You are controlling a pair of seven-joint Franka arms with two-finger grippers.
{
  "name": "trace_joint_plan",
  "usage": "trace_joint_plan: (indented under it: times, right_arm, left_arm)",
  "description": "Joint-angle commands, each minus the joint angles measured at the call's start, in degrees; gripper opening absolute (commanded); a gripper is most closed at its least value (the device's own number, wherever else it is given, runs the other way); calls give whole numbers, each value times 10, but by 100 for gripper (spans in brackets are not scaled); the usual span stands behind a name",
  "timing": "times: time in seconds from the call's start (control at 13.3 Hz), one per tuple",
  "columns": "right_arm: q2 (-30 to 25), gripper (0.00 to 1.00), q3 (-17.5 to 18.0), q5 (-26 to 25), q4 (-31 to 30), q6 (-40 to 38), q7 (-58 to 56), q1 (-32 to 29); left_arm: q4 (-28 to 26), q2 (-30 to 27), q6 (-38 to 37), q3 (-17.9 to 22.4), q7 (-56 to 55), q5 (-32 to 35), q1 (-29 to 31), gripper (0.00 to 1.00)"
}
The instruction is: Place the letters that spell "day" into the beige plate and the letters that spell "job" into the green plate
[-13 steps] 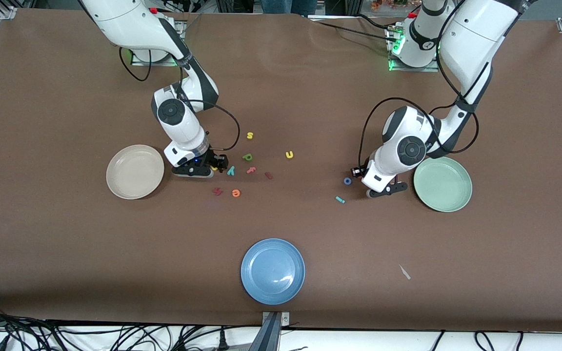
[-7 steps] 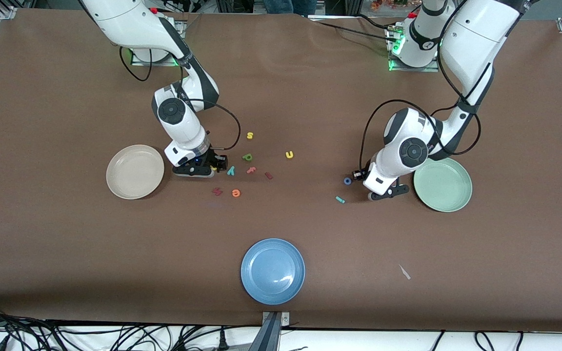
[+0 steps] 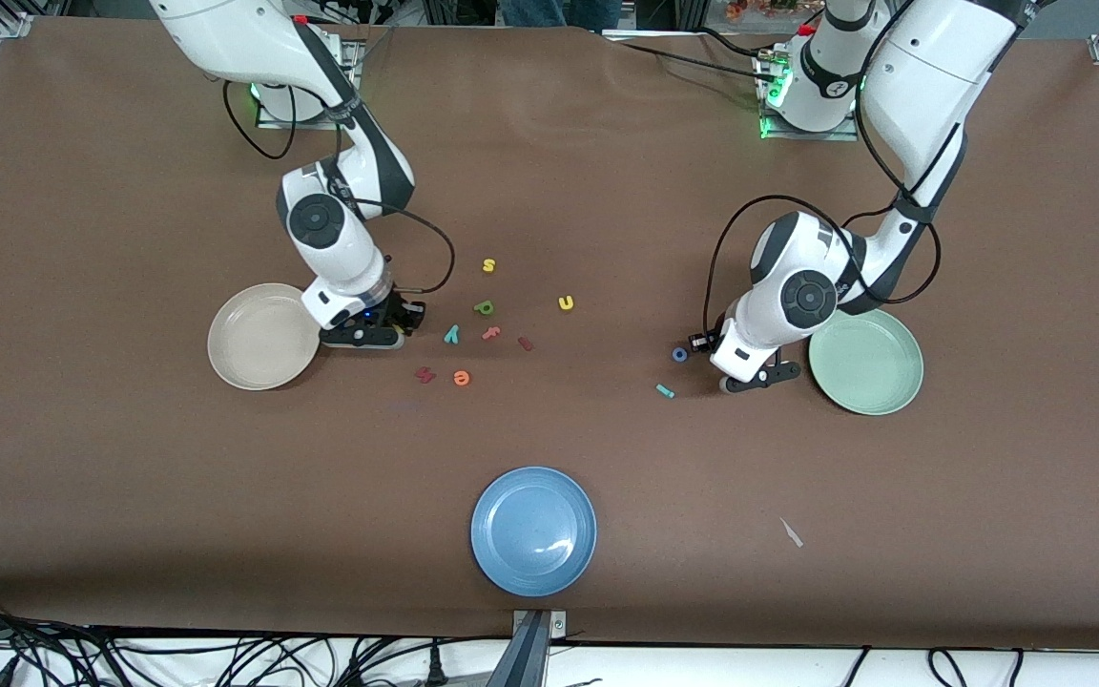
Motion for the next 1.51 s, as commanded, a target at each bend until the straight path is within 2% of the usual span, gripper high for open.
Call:
trace_joint_plan:
  times: [0.0,0.3,0.83,0.91,0.98,1.06,1.13,1.43]
  right_arm:
    - [-37,28,-31,6,19,-83,-65,1]
    - [-45,28,-74,6,44,-130,-146,1]
    - [-45,31,-147,8,44,-132,-290,-1]
    - [-45,42,-150,8,44,-132,-297,-2]
    - [-43,72,-152,9,43,-132,-297,-3]
    - [-41,91,-152,15,43,-131,-296,-4]
    - [-40,98,-152,24,43,-131,-296,-4]
    - [-40,99,-148,31,42,-133,-283,-3]
  left_arm:
    - [12,11,-4,4,-10,20,-8,34]
    - [12,10,-5,4,-10,20,-8,23]
    - [12,10,-17,4,-10,20,-13,17]
    - [12,9,-18,4,-10,20,-13,17]
    - [13,6,-21,4,-10,20,-12,17]
    - [16,2,-32,4,-9,20,-10,17]
    - [24,-5,-51,4,-8,20,-7,17]
    - [86,-13,-151,3,-1,20,7,17]
